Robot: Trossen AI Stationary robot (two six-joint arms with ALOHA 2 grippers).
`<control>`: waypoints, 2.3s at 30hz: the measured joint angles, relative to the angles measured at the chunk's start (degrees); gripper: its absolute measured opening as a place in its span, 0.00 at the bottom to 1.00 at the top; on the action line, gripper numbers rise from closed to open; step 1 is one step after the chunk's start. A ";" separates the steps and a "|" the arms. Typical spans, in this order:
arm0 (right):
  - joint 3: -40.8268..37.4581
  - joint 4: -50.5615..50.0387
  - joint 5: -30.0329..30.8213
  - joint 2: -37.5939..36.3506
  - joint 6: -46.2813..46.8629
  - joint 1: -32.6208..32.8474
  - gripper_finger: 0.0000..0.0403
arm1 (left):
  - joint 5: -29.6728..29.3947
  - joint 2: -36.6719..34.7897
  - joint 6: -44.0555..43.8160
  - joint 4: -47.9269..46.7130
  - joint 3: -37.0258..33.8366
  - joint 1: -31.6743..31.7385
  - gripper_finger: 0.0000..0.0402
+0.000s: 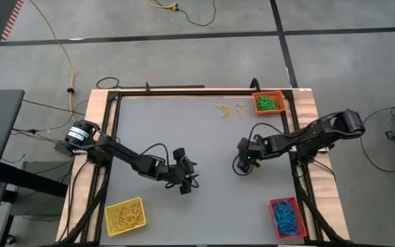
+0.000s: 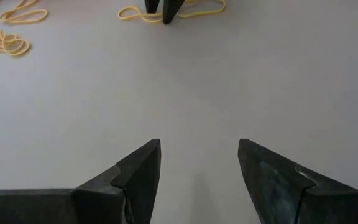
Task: Sort rubber bands into baskets
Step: Put the yellow rubber band into the yellow bin
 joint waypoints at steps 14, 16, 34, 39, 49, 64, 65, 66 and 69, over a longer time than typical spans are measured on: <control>-0.46 18.30 0.95 -1.96 -6.05 8.95 0.05 | -0.29 0.00 2.72 0.78 0.00 0.18 0.51; -0.46 22.46 0.88 -2.83 -7.81 10.89 0.05 | -0.28 0.00 3.52 2.52 0.00 0.26 0.51; -0.36 40.67 -2.32 -3.73 -13.47 15.41 0.05 | 3.94 0.00 16.46 15.46 0.00 1.56 0.51; -0.31 42.58 -4.12 -3.75 -13.92 15.41 0.05 | 4.09 0.00 17.10 16.19 0.00 1.88 0.51; -0.31 42.91 -5.32 -3.76 -13.65 15.25 0.05 | 7.93 0.00 20.84 18.90 1.09 2.93 0.51; 0.02 41.94 -5.43 -3.76 -14.41 15.24 0.05 | 11.99 11.38 20.52 17.44 8.60 4.47 0.49; 0.00 41.83 -5.43 -3.76 -14.41 15.24 0.05 | 11.80 11.45 20.51 16.91 8.82 4.48 0.48; 0.00 41.83 -5.43 -3.76 -14.39 15.32 0.05 | 11.65 11.45 20.42 16.35 8.93 4.48 0.47; 0.00 41.22 -5.41 -3.76 -14.38 15.39 0.05 | 10.56 11.44 20.06 16.28 9.11 4.50 0.46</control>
